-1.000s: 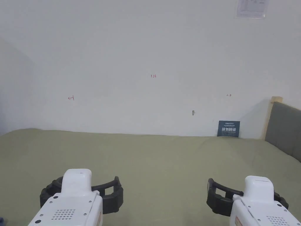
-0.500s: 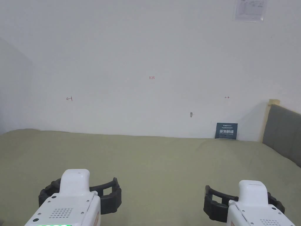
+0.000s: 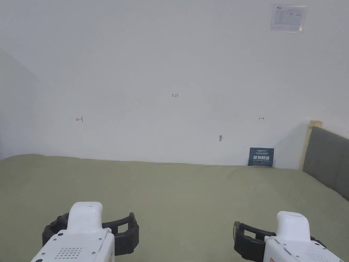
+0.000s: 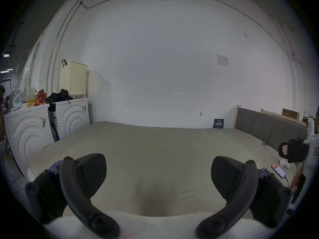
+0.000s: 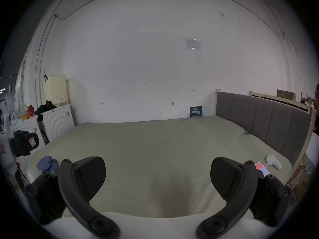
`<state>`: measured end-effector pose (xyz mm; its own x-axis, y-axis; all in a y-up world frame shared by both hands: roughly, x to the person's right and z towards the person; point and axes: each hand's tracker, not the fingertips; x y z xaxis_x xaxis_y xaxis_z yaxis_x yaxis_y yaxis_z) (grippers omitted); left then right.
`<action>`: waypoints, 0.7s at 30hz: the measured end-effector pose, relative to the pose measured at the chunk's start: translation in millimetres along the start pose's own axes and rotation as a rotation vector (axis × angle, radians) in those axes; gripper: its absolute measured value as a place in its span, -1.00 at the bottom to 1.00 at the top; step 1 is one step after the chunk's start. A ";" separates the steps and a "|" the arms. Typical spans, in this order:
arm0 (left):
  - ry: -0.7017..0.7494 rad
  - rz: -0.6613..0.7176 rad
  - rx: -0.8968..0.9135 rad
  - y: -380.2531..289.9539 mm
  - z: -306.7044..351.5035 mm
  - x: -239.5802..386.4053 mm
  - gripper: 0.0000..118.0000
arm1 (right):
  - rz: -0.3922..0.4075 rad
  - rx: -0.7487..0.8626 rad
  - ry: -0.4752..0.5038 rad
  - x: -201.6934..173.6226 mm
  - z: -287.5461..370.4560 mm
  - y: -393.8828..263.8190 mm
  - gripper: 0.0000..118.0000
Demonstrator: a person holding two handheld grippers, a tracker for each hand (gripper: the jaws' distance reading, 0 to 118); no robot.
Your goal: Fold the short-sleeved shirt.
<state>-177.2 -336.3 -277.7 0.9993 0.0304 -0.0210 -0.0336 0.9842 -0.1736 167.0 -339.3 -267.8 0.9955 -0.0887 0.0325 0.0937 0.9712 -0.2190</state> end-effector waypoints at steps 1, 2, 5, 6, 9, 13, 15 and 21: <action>-0.005 -0.003 -0.001 -0.1 -0.1 -0.2 1.00 | 0.000 0.001 0.012 1.0 1.1 1.4 1.00; -0.019 -0.012 -0.005 -0.8 0.1 -0.4 1.00 | 0.000 -0.006 0.012 1.3 1.1 3.6 1.00; -0.019 -0.026 -0.002 -4.0 2.0 2.2 1.00 | -0.004 0.003 0.036 4.0 4.2 6.8 1.00; -0.019 -0.030 0.000 -4.6 2.3 2.7 1.00 | -0.008 0.003 0.038 3.8 5.4 8.4 1.00; -0.023 -0.035 -0.004 -4.3 1.8 3.6 1.00 | -0.013 0.002 0.017 4.3 5.1 10.9 1.00; -0.013 -0.030 -0.001 -1.4 1.1 3.2 1.00 | -0.003 0.009 -0.003 5.4 3.0 14.2 1.00; -0.015 -0.024 0.002 0.2 1.6 2.7 1.00 | -0.018 0.005 0.005 5.8 2.9 15.4 1.00; -0.003 -0.032 0.008 2.1 1.8 3.0 1.00 | -0.006 0.017 -0.014 2.6 2.6 20.2 1.00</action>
<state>-174.2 -333.9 -276.3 0.9999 -0.0009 -0.0123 -0.0011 0.9861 -0.1660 171.5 -319.3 -269.6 0.9946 -0.0919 0.0474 0.0997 0.9743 -0.2022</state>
